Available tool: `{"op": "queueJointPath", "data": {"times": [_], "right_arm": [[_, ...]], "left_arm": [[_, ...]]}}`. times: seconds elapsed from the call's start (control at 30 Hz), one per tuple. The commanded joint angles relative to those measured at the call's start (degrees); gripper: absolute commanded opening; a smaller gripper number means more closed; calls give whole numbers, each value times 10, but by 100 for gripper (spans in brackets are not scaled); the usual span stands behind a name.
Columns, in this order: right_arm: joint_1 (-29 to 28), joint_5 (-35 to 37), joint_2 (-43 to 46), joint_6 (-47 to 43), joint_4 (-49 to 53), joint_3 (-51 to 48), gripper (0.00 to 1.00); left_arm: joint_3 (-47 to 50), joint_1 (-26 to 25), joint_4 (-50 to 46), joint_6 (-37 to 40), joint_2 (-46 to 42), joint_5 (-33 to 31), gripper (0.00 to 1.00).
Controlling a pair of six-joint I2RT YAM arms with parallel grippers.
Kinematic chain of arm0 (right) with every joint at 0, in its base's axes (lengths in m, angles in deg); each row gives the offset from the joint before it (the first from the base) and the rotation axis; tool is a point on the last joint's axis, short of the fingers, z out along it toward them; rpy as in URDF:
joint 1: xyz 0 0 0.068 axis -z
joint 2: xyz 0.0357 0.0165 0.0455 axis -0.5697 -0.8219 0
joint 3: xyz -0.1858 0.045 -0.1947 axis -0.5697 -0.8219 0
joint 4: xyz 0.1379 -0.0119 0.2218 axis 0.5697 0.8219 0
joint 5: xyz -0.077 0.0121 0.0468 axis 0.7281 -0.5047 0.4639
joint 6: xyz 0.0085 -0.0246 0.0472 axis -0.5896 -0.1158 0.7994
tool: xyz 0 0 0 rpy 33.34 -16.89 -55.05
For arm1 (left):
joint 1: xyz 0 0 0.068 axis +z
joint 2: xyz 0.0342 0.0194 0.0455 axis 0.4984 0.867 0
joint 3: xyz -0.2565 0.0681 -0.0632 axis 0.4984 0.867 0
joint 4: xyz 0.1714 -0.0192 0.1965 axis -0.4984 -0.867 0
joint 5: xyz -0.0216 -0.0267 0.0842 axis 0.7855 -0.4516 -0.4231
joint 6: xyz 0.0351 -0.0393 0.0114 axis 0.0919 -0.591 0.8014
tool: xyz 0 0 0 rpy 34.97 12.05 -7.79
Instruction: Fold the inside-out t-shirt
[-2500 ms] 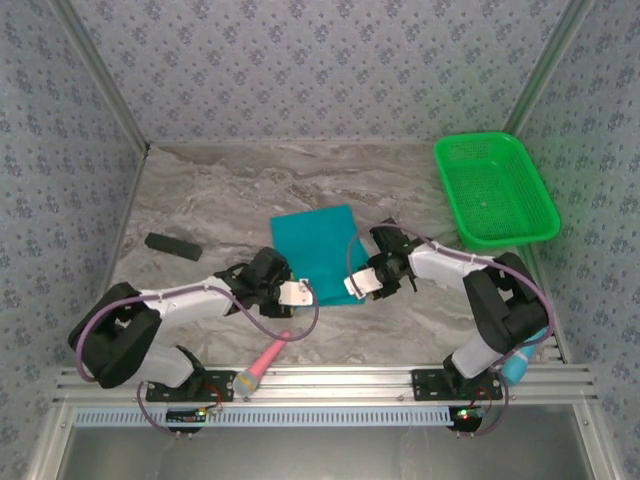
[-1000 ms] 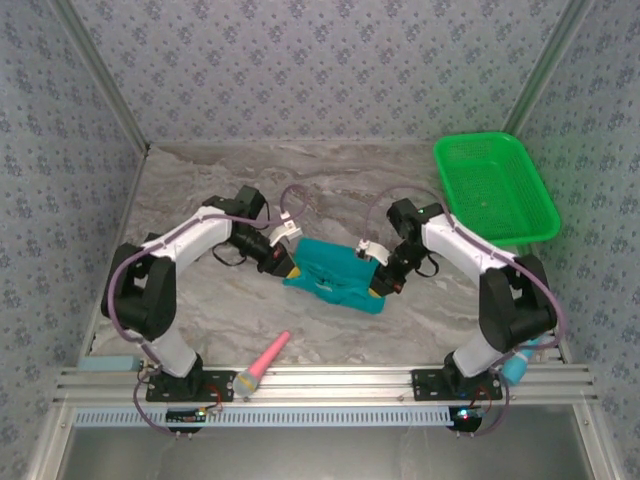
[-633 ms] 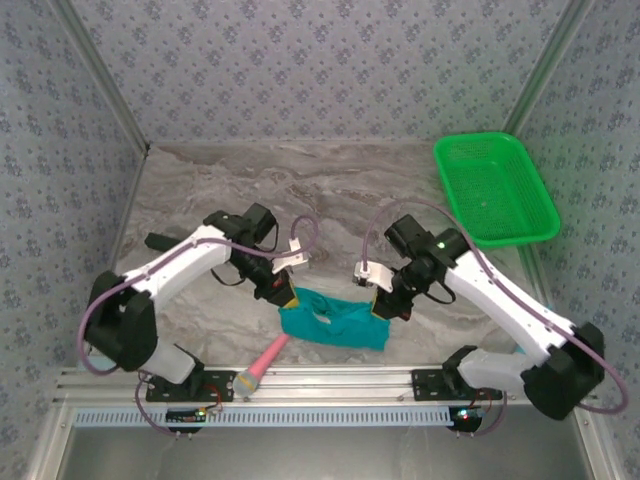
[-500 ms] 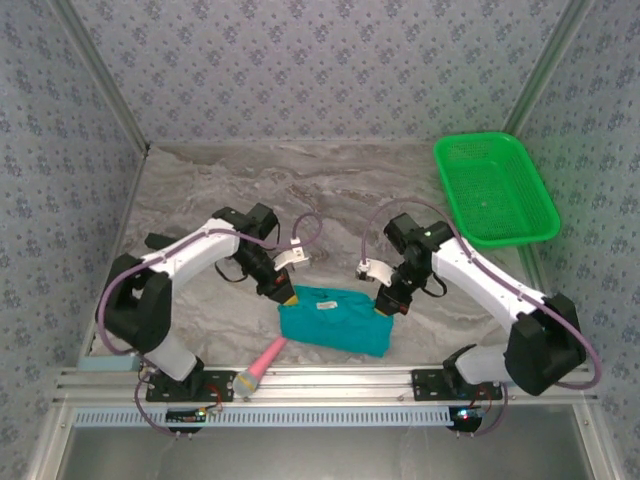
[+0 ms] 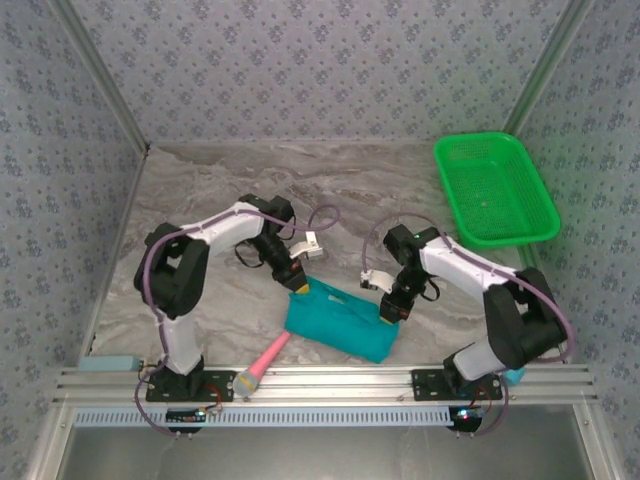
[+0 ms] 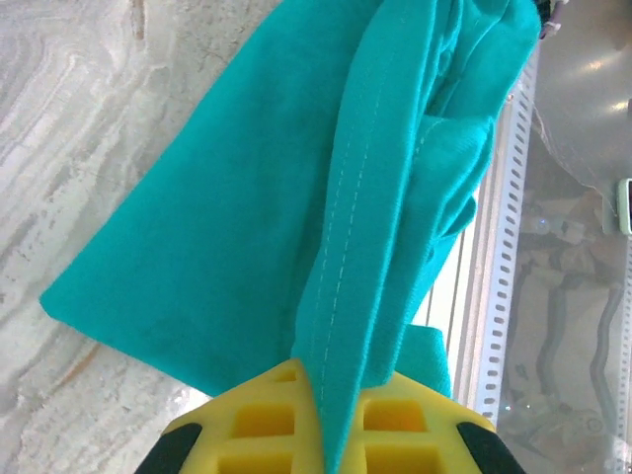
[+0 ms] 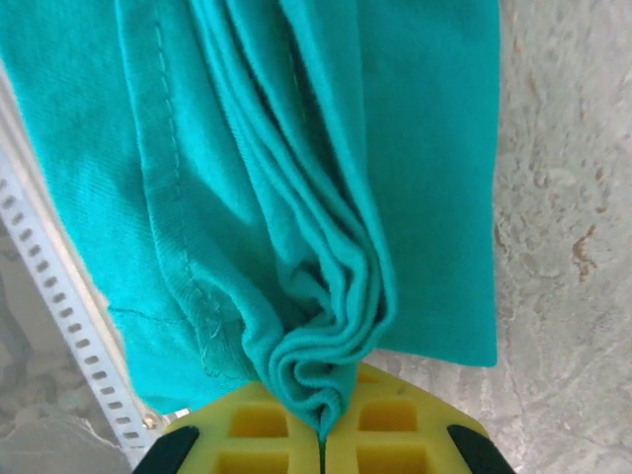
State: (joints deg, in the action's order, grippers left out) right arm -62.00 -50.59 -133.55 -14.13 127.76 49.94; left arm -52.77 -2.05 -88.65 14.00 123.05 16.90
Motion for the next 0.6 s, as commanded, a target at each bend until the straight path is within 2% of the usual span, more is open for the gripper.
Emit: {"op": "queueJointPath", "data": {"times": [0.0,0.1,0.17,0.2,0.23,0.27,0.33,0.43,0.5,0.57], "right_arm": [[-5,53,-43,7,7,-20,7],[-5,72,-74,15,2,-19,18],[-1,99,-68,33,-14,-15,30],[1,112,-56,42,-24,-13,35],[5,117,-44,47,-30,-10,37],[9,117,-24,52,-38,-8,38],[18,121,18,71,-69,-8,40],[34,138,101,108,-118,-8,44],[45,189,155,147,-155,-10,47],[41,203,201,144,-165,-9,47]], "left_arm": [[-30,0,-17,15,43,-7,13],[-44,-6,-7,4,66,-14,23],[-44,-6,16,-14,65,-16,26],[-40,-4,32,-24,57,-17,32],[-35,-1,48,-36,47,-18,95],[-31,5,60,-47,36,-18,99],[-31,20,62,-48,10,-9,100],[-8,43,126,-109,-64,-39,100],[34,54,226,-187,-144,-106,99],[73,55,307,-243,-222,-169,99]]}}
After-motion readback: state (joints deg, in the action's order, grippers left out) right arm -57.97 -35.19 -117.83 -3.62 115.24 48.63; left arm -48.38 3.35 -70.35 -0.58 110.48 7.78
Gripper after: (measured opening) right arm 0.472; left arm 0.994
